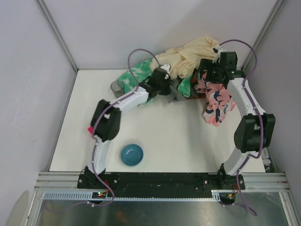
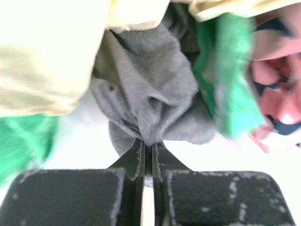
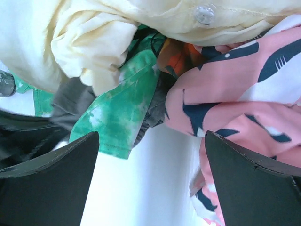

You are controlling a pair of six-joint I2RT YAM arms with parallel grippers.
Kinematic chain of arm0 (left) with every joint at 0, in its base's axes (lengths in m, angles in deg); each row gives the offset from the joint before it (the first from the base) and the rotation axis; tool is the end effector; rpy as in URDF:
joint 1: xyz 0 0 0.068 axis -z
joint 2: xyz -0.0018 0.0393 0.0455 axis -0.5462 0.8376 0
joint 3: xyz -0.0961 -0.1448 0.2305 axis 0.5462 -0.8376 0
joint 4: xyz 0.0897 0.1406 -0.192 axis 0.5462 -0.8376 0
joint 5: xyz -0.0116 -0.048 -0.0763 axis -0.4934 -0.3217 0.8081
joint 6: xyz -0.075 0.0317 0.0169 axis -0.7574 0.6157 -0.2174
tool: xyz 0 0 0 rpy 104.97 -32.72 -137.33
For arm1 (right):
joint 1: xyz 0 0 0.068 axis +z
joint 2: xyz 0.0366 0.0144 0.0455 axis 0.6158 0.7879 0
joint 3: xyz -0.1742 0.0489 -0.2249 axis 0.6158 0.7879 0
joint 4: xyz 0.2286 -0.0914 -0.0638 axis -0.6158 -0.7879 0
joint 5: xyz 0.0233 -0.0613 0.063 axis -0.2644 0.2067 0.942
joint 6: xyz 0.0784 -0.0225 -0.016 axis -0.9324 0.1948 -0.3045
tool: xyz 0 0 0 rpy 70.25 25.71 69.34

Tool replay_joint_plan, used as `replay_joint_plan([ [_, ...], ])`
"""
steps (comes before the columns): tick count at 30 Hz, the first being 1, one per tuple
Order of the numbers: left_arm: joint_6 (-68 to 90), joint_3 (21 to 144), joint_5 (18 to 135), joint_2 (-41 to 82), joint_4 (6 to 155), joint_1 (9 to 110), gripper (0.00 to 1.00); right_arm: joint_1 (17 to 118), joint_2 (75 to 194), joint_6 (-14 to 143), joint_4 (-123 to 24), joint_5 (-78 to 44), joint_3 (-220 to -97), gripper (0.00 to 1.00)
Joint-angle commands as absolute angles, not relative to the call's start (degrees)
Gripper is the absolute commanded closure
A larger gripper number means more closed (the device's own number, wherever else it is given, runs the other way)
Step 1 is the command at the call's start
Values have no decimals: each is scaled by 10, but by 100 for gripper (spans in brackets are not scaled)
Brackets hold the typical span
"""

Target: Pick out a specific cloth from the pile

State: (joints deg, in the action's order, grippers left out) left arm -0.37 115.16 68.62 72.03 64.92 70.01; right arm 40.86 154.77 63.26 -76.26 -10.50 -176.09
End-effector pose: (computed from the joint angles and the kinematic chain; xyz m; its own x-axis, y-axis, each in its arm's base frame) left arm 0.4404 -0.3311 0.2143 -0.6646 0.0179 -0.7470 0.3768 0.8713 -0.3143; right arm 0.4353 0.0397 0.3314 -0.6072 0.1076 -0.7872 -0.1658 0.9518 0.2580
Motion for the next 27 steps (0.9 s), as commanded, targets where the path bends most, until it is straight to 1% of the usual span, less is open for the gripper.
replay_joint_plan([
  [1, 74, 1130, 686, 461, 679, 704, 99, 421, 1481, 626, -742, -171, -1737, 1],
  [3, 100, 1123, 690, 375, 681, 718, 99, 425, 1461, 612, -738, -179, -1722, 1],
  [6, 129, 1132, 726, 281, 681, 743, 99, 429, 1425, 589, -726, -182, -1690, 1],
  [13, 92, 1150, 865, 160, 680, 769, 99, 436, 1331, 521, -709, -176, -1628, 1],
  [19, 44, 1146, 928, 135, 680, 771, 99, 467, 1264, 522, -745, -196, -1602, 1],
  [27, 11, 1128, 947, 157, 680, 775, 99, 507, 1173, 514, -780, -244, -1559, 1],
])
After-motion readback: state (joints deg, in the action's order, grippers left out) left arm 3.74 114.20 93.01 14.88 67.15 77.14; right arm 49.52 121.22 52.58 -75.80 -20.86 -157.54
